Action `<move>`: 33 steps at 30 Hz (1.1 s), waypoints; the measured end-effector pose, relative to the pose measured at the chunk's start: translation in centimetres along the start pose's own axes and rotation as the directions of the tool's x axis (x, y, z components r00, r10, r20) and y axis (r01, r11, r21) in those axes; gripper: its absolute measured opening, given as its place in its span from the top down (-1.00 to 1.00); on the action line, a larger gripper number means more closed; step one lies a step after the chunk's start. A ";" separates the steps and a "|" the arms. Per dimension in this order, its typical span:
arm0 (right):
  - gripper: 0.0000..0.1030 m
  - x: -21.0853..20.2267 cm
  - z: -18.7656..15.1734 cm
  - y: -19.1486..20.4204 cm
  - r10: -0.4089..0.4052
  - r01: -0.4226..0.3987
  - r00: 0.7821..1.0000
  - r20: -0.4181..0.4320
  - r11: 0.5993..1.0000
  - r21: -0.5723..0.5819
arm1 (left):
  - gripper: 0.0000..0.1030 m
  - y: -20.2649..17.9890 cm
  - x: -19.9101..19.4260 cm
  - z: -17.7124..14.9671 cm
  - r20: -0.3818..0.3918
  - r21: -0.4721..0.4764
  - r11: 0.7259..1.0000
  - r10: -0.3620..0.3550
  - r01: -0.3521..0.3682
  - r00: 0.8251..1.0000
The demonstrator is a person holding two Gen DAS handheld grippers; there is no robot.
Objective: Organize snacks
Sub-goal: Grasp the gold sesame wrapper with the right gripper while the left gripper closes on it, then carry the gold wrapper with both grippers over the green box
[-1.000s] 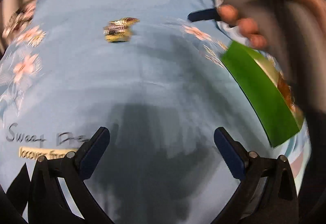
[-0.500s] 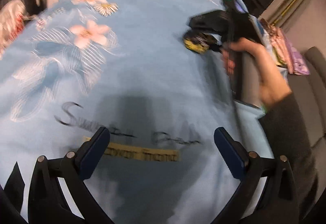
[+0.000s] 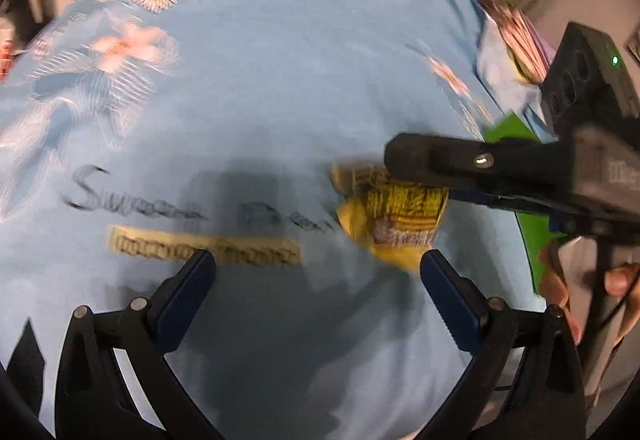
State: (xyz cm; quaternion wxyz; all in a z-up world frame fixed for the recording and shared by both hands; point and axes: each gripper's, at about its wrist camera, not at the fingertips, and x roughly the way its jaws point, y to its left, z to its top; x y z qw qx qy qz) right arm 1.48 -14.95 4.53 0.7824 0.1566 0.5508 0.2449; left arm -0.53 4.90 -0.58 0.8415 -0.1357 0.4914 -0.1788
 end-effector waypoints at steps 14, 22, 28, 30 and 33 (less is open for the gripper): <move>-0.75 -2.6 -1.4 -6.2 0.015 -0.043 0.990 0.143 0.980 0.195 | -0.95 -1.8 2.1 1.2 0.035 0.058 0.998 -0.038 0.036 0.999; -0.66 -0.7 -0.6 -3.6 0.051 -0.059 0.992 0.115 0.996 0.066 | -0.50 -3.8 3.0 0.6 0.053 0.140 0.990 -0.019 0.011 0.998; 0.26 1.1 0.2 -2.8 0.103 -0.107 0.991 0.085 0.993 0.043 | 0.01 -4.0 3.5 0.8 0.084 0.114 0.993 0.028 -0.038 0.996; 0.40 1.0 0.2 -2.4 0.085 -0.088 0.991 0.106 0.996 0.023 | 0.07 -4.4 3.5 0.9 0.096 0.116 0.992 0.036 -0.048 0.995; 0.55 0.5 0.1 -2.0 0.105 -0.107 0.986 0.127 0.994 0.007 | 0.11 -4.2 2.8 1.0 0.103 0.101 0.995 0.008 -0.018 0.995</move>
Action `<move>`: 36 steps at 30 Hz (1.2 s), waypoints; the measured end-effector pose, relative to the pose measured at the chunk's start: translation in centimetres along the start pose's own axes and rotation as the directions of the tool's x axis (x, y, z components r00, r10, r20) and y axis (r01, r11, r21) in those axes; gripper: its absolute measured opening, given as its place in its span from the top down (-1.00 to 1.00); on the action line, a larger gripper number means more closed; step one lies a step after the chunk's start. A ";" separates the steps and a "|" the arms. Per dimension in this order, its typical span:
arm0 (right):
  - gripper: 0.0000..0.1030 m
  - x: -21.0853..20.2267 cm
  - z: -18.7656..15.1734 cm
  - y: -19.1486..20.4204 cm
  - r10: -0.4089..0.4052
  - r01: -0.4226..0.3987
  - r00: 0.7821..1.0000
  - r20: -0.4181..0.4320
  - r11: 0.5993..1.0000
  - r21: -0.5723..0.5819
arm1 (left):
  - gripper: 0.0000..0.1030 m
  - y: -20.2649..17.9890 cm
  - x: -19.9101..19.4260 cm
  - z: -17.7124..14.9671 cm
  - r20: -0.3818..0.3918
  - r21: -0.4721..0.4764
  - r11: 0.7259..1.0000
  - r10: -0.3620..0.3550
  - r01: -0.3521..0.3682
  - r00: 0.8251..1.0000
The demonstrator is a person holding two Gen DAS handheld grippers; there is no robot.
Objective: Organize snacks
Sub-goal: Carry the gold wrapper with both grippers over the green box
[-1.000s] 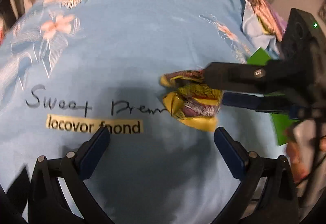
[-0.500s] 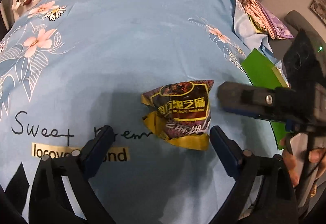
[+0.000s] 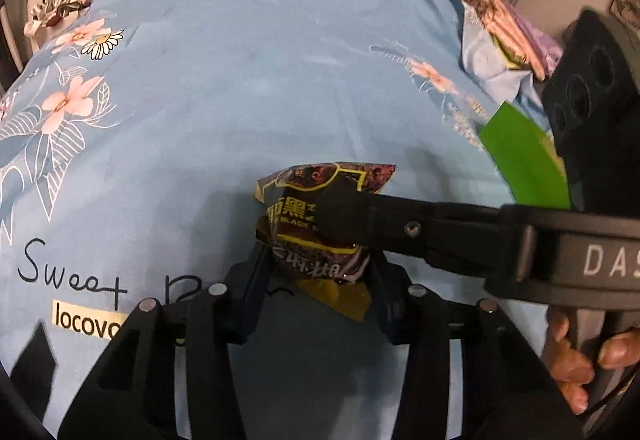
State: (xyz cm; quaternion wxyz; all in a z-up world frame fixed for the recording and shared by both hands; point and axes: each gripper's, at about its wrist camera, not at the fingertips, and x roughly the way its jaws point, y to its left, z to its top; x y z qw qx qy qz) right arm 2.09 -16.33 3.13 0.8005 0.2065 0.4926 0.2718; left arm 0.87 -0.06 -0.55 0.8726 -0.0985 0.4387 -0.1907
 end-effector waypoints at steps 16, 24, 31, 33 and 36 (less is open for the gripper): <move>0.59 -6.5 -0.5 1.5 0.060 -0.048 0.983 0.174 0.996 -0.073 | 0.17 -4.9 -4.8 1.4 0.102 0.115 0.993 -0.027 0.015 0.994; 0.59 -16.5 -0.7 -3.0 0.033 -0.052 0.914 0.404 0.998 0.036 | 0.17 -16.7 -4.8 4.2 0.118 0.301 0.951 -0.105 0.066 0.987; 0.59 -24.0 -2.9 -9.8 -0.113 -0.011 0.847 0.520 0.973 0.230 | 0.17 -26.9 -1.2 3.7 0.044 0.419 0.896 -0.181 0.146 0.983; 0.58 -25.0 -3.5 -11.9 -0.157 0.002 0.840 0.520 0.958 0.286 | 0.17 -29.0 0.3 3.1 0.010 0.428 0.891 -0.170 0.149 0.985; 0.58 -25.6 -4.1 -13.7 -0.228 0.051 0.831 0.508 0.940 0.338 | 0.17 -31.0 2.1 2.6 -0.028 0.433 0.887 -0.164 0.160 0.986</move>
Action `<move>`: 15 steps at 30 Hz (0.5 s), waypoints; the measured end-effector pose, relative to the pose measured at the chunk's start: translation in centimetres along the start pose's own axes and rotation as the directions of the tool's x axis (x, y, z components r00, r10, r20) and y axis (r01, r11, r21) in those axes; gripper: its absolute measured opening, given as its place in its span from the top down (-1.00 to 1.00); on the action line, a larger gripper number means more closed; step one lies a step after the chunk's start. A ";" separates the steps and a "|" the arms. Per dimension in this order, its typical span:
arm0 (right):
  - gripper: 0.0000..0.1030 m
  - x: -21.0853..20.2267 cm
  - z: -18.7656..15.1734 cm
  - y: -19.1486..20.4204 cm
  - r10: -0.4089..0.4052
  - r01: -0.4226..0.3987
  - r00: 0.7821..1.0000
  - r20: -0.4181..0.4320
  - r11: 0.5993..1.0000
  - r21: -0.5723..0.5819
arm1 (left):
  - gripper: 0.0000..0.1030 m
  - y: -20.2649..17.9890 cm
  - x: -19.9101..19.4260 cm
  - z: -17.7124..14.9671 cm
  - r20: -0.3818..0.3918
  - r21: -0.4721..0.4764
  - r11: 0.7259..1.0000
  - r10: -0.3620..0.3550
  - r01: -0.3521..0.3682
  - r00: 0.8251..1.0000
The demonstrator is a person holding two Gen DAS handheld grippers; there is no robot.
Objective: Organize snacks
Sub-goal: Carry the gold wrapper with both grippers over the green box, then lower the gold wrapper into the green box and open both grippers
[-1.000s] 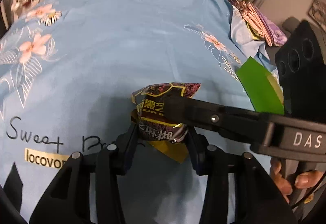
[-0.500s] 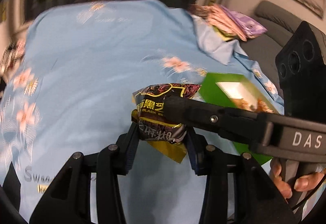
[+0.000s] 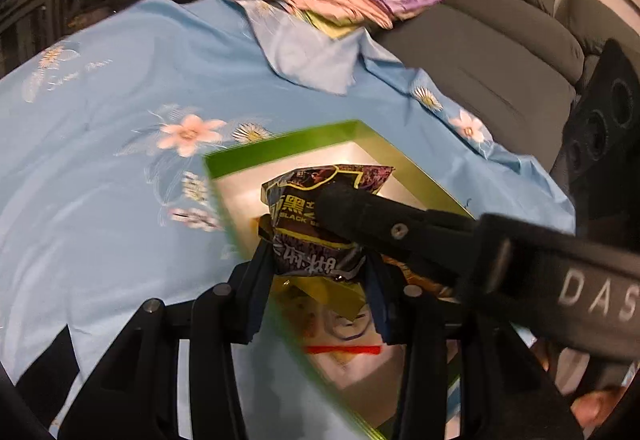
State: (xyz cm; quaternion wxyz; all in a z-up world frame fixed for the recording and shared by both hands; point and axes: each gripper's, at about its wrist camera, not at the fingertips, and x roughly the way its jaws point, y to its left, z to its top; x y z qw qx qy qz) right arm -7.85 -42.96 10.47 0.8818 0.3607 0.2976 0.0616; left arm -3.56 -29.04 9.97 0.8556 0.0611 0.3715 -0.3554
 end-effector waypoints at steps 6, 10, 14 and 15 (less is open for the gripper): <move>0.58 0.2 0.5 -2.4 -0.049 0.049 0.999 -0.022 0.999 0.014 | 0.17 -1.9 2.3 -0.3 -0.037 0.031 0.999 0.029 -0.028 0.999; 0.58 -0.4 0.5 -2.9 -0.096 0.096 0.995 -0.013 0.995 -0.025 | 0.17 -2.2 3.2 -0.1 -0.057 0.010 1.000 0.004 -0.003 0.998; 0.58 -0.6 0.7 -4.1 -0.104 0.104 0.994 -0.018 0.995 0.000 | 0.15 -3.0 4.2 0.0 -0.075 0.023 1.000 0.004 -0.002 0.997; 0.58 -0.7 0.7 -4.4 -0.102 0.102 0.995 -0.018 0.995 0.009 | 0.15 -3.1 4.3 0.0 -0.076 0.027 1.000 0.005 -0.003 0.997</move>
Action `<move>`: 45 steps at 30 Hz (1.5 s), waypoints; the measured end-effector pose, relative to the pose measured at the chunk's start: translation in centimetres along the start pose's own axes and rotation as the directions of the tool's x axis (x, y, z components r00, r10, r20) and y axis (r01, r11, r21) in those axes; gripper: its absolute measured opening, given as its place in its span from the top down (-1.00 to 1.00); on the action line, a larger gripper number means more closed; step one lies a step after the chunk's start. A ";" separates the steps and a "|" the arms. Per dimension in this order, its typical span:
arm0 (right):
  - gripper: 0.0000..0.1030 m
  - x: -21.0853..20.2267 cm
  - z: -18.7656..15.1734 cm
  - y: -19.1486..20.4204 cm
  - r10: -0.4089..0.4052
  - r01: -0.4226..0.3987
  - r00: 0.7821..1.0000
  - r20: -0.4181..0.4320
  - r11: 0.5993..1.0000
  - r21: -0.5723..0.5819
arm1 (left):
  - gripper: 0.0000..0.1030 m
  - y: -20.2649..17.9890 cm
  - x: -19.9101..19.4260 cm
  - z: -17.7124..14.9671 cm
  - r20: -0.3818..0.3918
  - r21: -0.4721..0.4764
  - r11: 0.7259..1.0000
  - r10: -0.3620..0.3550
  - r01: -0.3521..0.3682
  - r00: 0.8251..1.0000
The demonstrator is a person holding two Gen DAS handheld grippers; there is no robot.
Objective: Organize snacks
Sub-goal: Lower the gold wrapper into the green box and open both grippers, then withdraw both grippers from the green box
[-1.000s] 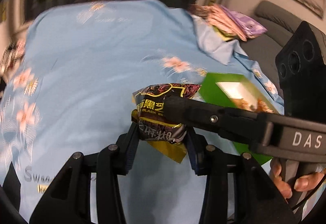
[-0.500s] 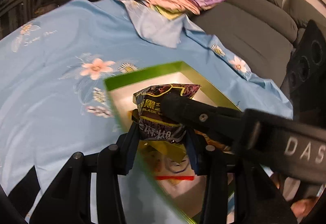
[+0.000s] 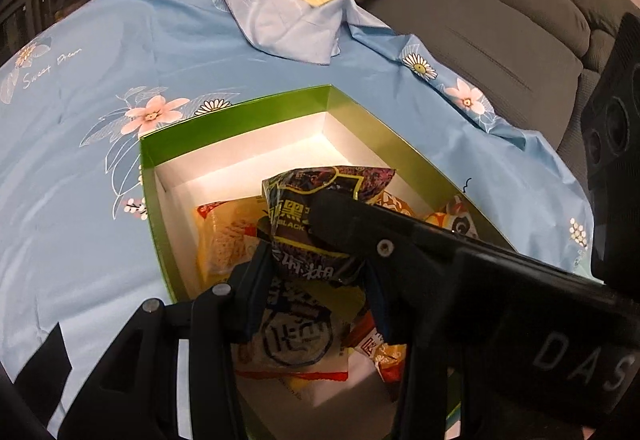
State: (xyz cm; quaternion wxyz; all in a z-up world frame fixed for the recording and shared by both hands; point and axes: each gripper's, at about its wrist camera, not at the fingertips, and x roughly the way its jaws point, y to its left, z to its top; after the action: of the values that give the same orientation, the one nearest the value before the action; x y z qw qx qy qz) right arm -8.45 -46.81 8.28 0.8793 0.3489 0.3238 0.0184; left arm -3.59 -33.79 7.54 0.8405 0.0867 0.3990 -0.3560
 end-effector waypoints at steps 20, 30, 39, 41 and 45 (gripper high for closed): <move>-0.82 -2.5 0.3 1.5 0.013 -0.015 0.999 0.042 0.998 0.055 | -0.97 0.6 -4.8 0.4 0.133 -0.021 0.996 0.087 -0.085 0.987; -0.98 -2.0 -0.8 5.0 0.034 -0.034 0.999 0.016 0.999 0.006 | -0.99 3.7 -7.9 -1.3 0.171 -0.080 0.992 0.113 -0.100 0.979; -0.98 1.7 -3.1 11.6 0.002 -0.008 0.999 -0.044 0.991 -0.132 | -0.99 10.6 -11.1 -4.7 0.126 -0.209 0.942 0.291 -0.262 0.948; -0.98 2.7 -3.9 13.5 -0.003 -0.007 0.998 -0.055 0.984 -0.180 | -0.99 12.3 -12.3 -5.8 0.119 -0.225 0.922 0.346 -0.314 0.930; -0.98 4.5 -5.5 17.3 0.011 -0.027 0.998 -0.061 0.964 -0.264 | -0.99 15.6 -14.2 -7.6 0.102 -0.257 0.890 0.413 -0.377 0.905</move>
State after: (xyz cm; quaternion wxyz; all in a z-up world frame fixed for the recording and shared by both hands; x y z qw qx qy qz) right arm -4.76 -29.21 13.60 0.9079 0.2307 0.3406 0.0801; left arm -3.91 -11.56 10.69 0.9279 0.0401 0.3456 -0.1341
